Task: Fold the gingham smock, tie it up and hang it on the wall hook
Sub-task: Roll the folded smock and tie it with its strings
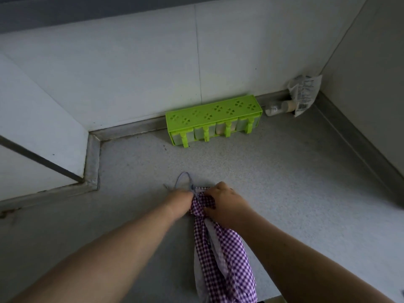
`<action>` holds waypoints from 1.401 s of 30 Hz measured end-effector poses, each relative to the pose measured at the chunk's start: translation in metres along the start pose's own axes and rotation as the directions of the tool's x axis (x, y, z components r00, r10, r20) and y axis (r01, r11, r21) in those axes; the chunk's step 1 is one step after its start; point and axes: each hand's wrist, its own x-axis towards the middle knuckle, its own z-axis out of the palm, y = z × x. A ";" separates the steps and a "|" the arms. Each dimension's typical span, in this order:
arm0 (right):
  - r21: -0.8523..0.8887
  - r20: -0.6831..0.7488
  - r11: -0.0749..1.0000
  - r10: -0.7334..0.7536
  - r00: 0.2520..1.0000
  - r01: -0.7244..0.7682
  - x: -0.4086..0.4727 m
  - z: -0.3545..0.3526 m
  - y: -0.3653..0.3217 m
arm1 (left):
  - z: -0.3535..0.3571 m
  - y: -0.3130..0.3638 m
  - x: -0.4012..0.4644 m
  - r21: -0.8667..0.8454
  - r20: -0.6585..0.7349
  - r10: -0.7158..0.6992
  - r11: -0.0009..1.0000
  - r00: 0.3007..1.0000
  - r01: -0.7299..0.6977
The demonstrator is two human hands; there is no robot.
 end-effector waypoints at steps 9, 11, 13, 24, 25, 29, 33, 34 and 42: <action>0.308 0.061 0.946 0.089 0.994 -0.103 0.001 0.003 -0.014 | -0.004 -0.001 -0.023 -0.662 0.113 -0.043 0.742 0.993 0.108; 0.393 0.091 0.909 0.112 0.990 -0.139 -0.002 0.000 -0.019 | -0.010 -0.003 -0.027 -0.674 0.138 -0.018 0.731 0.990 0.107; 0.435 0.088 0.889 0.115 0.989 -0.142 -0.004 -0.004 -0.027 | -0.014 -0.002 -0.032 -0.657 0.140 0.044 0.751 0.989 0.060; 0.862 0.114 0.430 0.349 0.930 -0.268 -0.016 -0.038 -0.054 | -0.037 0.015 -0.064 -0.634 0.112 0.156 0.772 0.981 -0.050; 0.869 0.124 0.411 0.359 0.925 -0.276 -0.017 -0.041 -0.056 | -0.038 0.015 -0.066 -0.637 0.104 0.149 0.769 0.983 -0.049; 0.875 0.148 0.392 0.343 0.928 -0.284 -0.024 -0.053 -0.064 | -0.046 0.020 -0.073 -0.639 0.074 0.128 0.767 0.989 -0.052; 0.867 0.120 0.428 0.317 0.941 -0.255 -0.034 -0.066 -0.075 | -0.057 0.024 -0.086 -0.630 0.043 0.165 0.770 0.985 -0.101; 0.862 0.113 0.442 0.311 0.943 -0.249 -0.036 -0.070 -0.078 | -0.061 0.026 -0.089 -0.631 0.038 0.183 0.767 0.982 -0.118; 0.831 -0.052 0.541 0.307 0.950 -0.129 -0.048 -0.085 -0.088 | -0.082 0.032 -0.117 -0.624 -0.057 0.234 0.751 0.970 -0.218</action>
